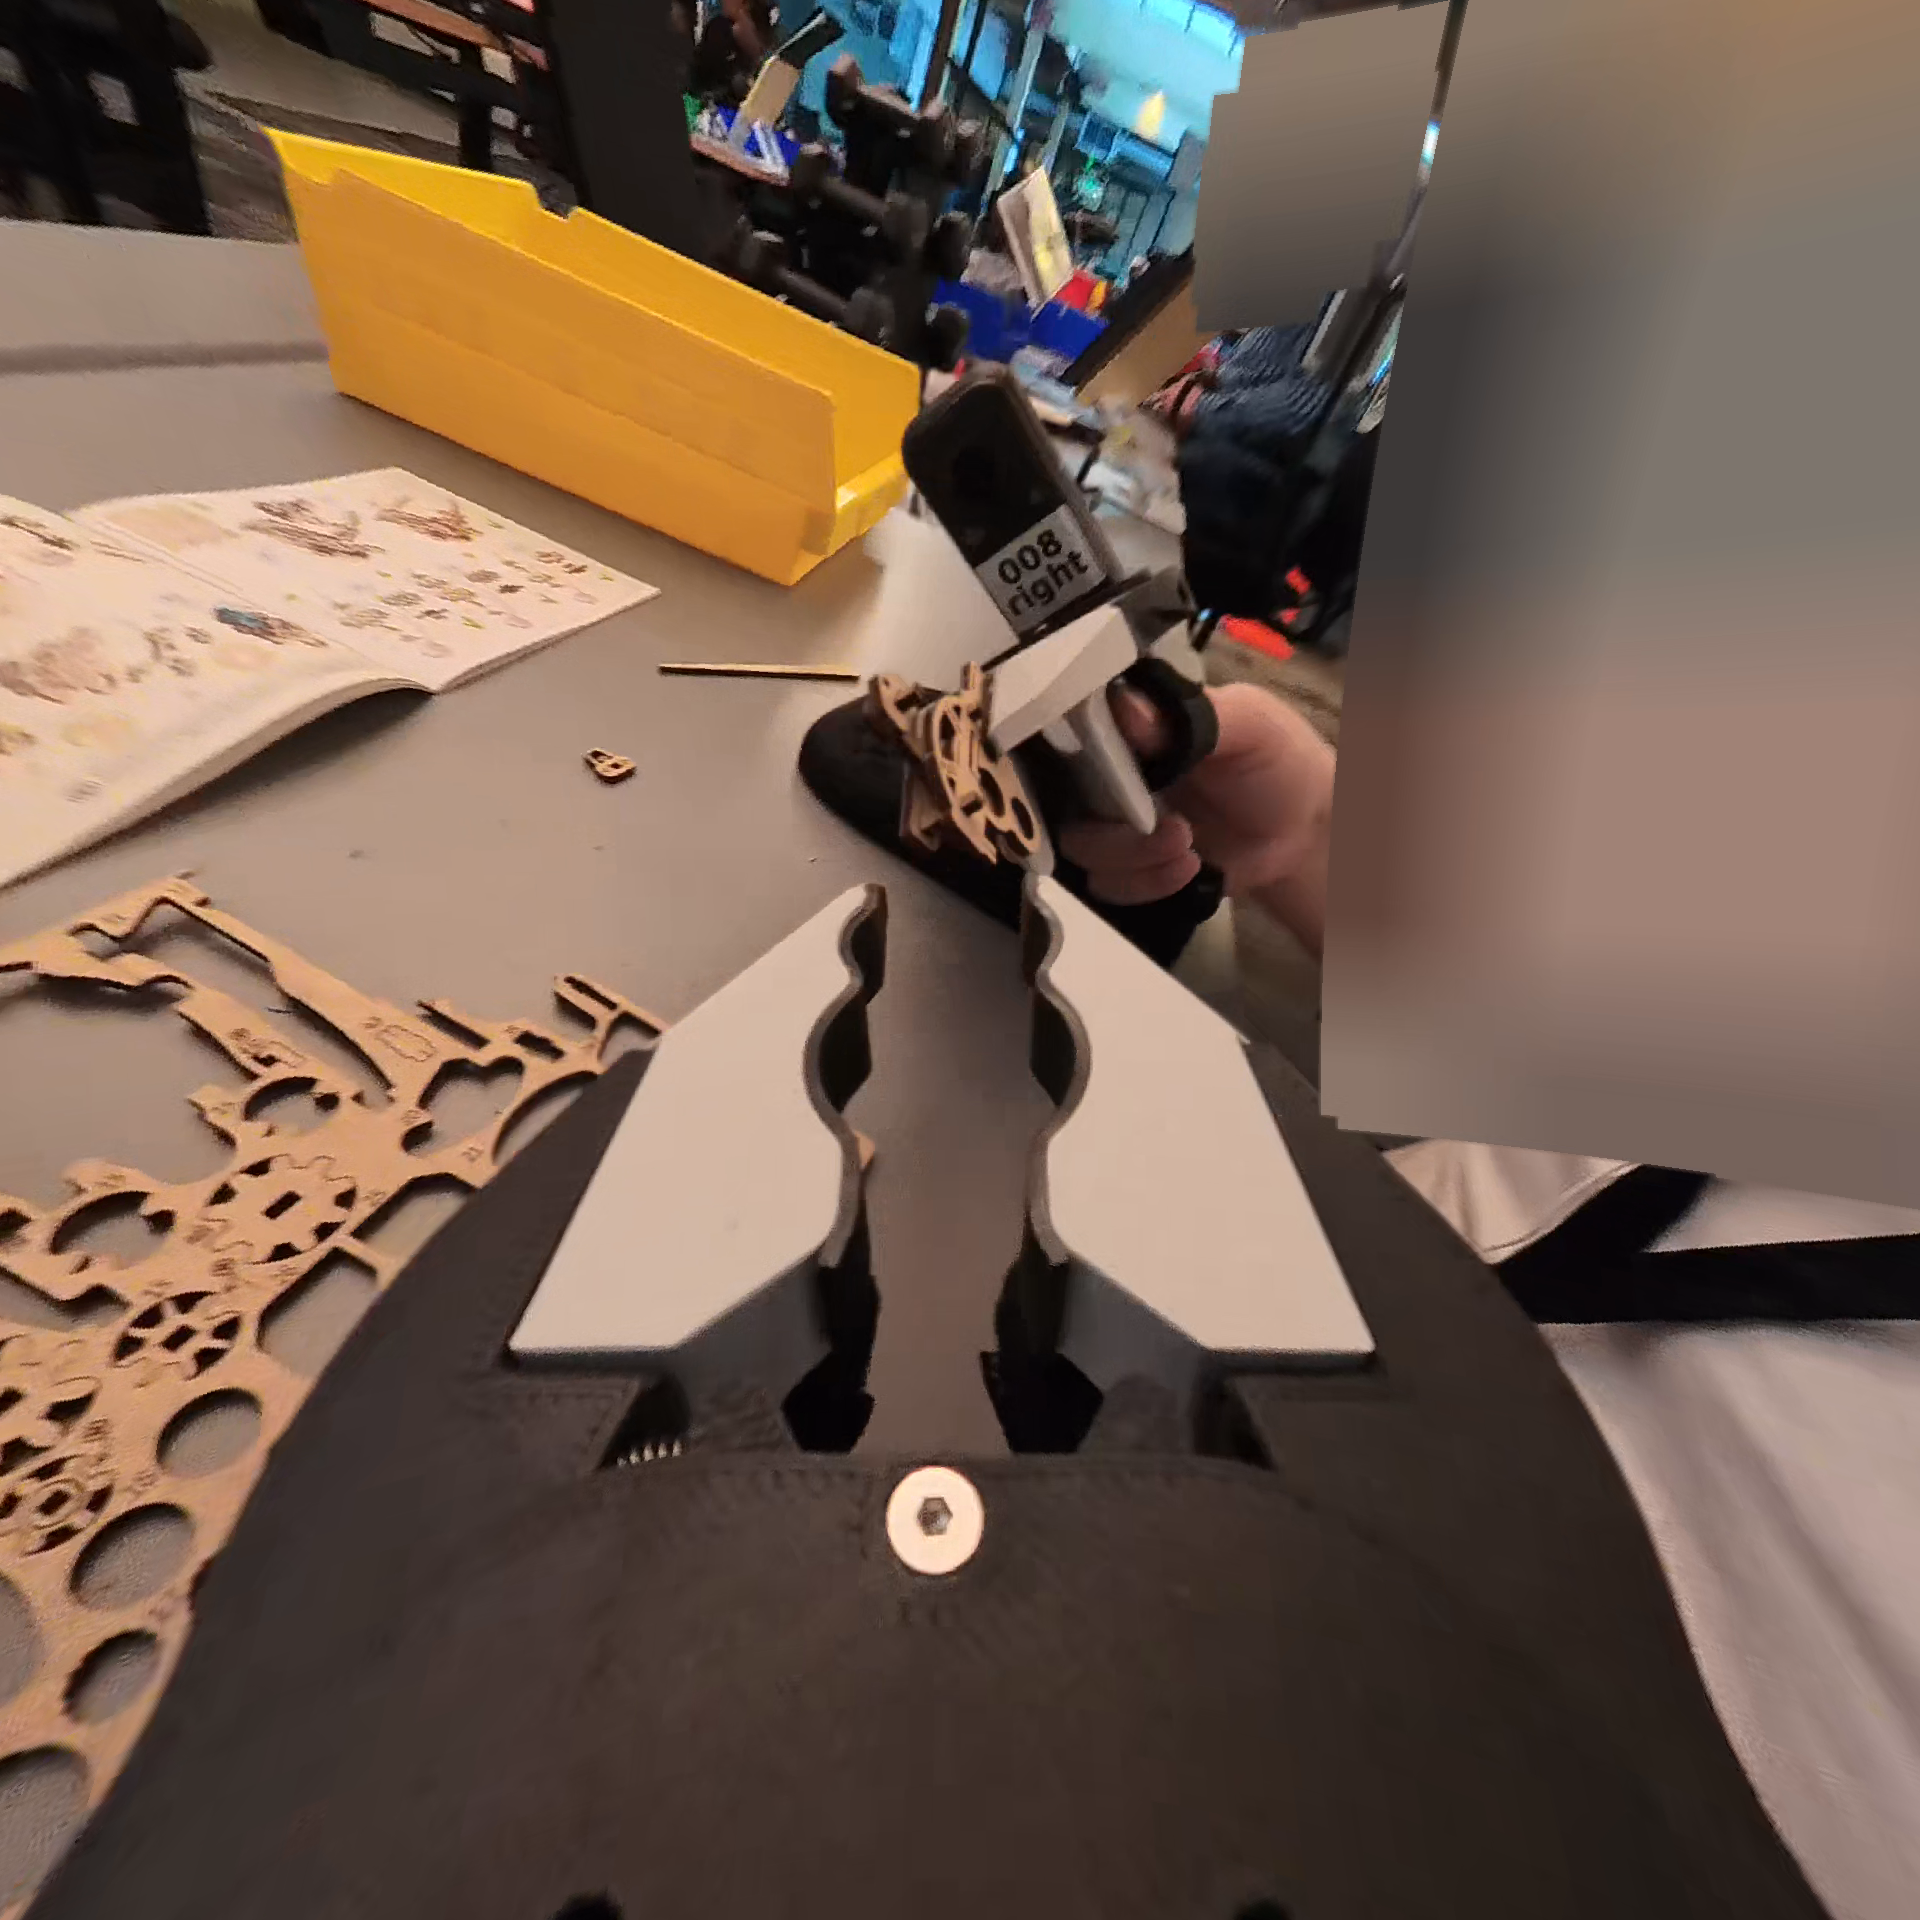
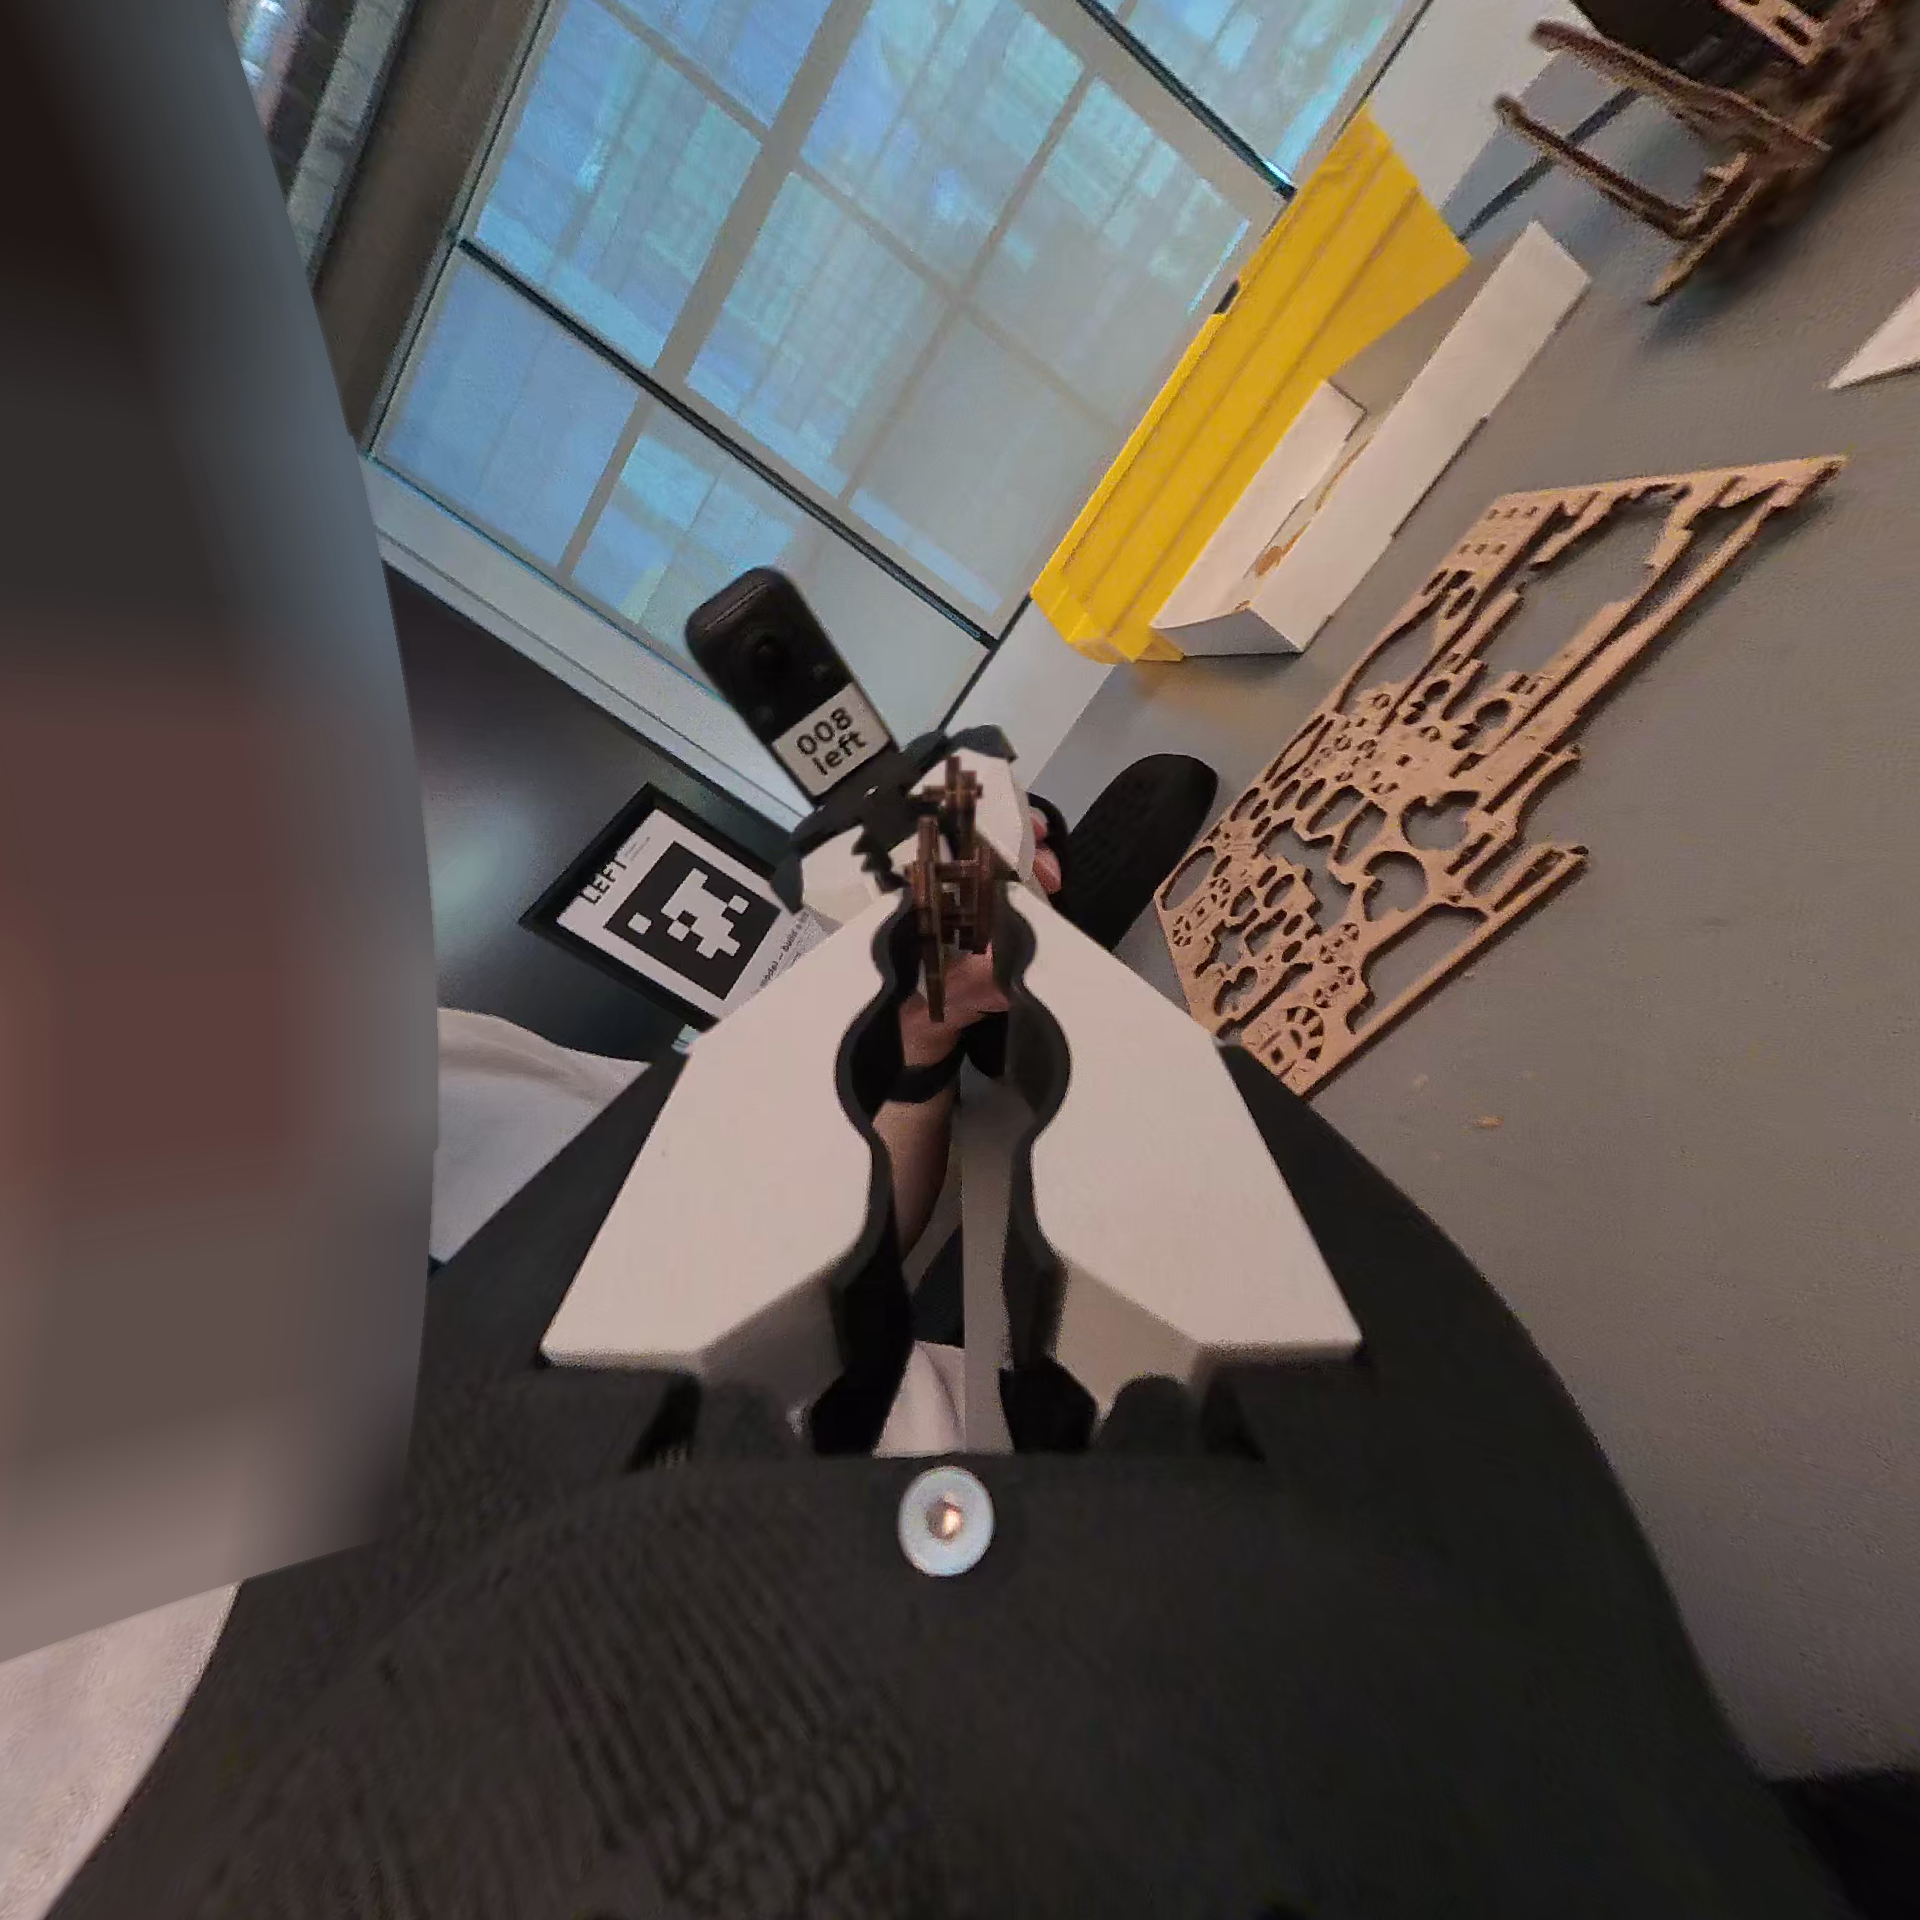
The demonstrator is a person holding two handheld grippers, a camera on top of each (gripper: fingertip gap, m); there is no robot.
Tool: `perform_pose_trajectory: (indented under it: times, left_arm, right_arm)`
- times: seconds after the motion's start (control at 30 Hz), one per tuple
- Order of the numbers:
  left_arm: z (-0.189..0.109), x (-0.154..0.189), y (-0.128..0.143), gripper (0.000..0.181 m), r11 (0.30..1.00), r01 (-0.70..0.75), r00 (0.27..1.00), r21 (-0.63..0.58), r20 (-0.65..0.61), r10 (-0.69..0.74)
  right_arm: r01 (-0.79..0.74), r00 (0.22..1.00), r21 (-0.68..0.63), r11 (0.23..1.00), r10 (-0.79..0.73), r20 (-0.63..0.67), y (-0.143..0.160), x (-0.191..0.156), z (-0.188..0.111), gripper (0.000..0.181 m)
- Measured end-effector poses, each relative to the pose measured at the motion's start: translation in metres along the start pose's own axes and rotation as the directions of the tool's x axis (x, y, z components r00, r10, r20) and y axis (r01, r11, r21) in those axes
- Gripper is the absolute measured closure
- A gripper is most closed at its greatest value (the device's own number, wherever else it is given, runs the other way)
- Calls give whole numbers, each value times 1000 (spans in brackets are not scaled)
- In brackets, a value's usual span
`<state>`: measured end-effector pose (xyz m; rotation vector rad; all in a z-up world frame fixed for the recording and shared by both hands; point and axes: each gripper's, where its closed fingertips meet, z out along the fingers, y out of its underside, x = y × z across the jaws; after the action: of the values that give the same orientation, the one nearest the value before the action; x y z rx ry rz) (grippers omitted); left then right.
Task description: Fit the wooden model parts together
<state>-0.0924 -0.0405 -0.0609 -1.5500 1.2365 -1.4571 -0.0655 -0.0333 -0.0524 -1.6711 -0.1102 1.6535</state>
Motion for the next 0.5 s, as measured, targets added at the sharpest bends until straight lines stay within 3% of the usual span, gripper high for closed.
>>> perform_pose_trajectory:
  times: [0.27,0.5]
  left_arm:
    - [-6,13,-13,170,984,161,974,82,-177,-144]
    - [-5,15,-12,164,988,138,976,74,-179,-123]
  right_arm:
    - [112,992,-13,994,-111,67,4,-16,5,171]
    - [185,979,-7,983,-184,89,5,-23,6,170]
